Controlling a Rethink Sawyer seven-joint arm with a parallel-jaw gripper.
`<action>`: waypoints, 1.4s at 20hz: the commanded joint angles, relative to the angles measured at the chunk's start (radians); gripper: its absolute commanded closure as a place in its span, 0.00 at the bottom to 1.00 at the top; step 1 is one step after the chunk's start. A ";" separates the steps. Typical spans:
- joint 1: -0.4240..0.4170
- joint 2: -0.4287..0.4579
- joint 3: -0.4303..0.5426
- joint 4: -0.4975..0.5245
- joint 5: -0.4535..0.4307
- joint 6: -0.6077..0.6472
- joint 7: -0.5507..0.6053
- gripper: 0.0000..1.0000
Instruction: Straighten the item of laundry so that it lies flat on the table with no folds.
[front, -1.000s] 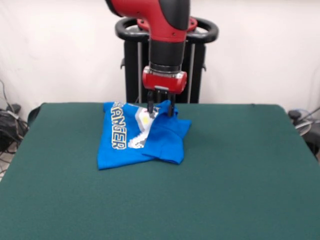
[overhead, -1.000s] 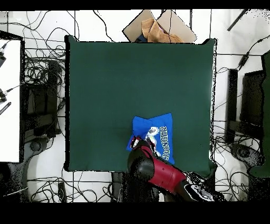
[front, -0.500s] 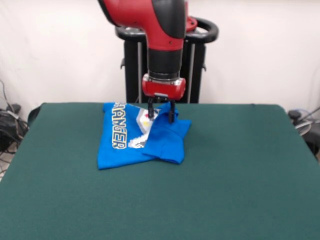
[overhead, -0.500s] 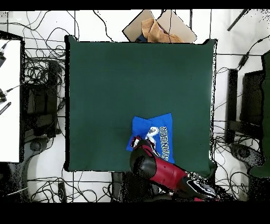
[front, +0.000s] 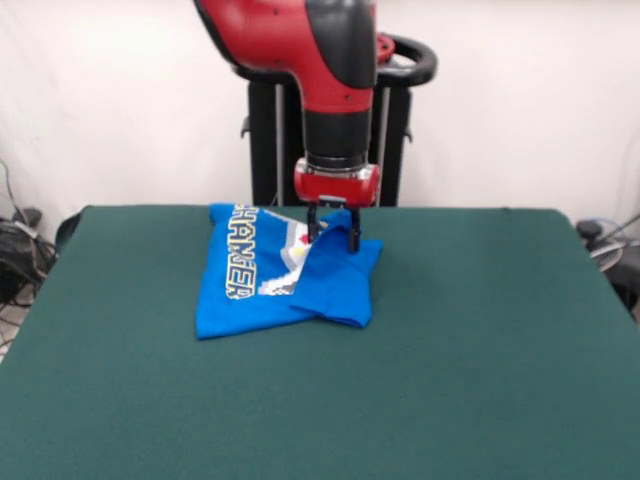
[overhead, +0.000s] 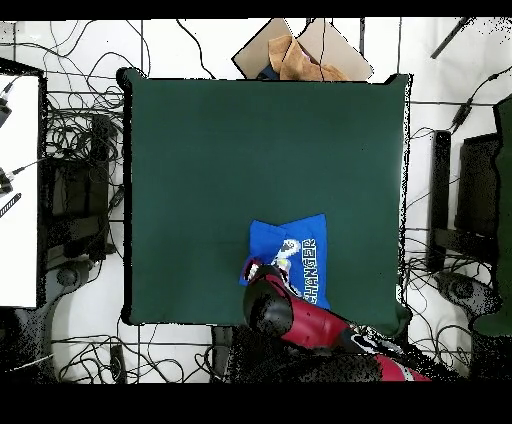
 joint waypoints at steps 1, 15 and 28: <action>0.055 0.005 0.073 -0.101 0.057 0.015 0.223 0.00; 0.163 -0.064 -0.022 -0.109 0.132 0.071 0.202 0.00; 0.216 -0.094 -0.076 -0.143 0.156 0.130 0.161 0.00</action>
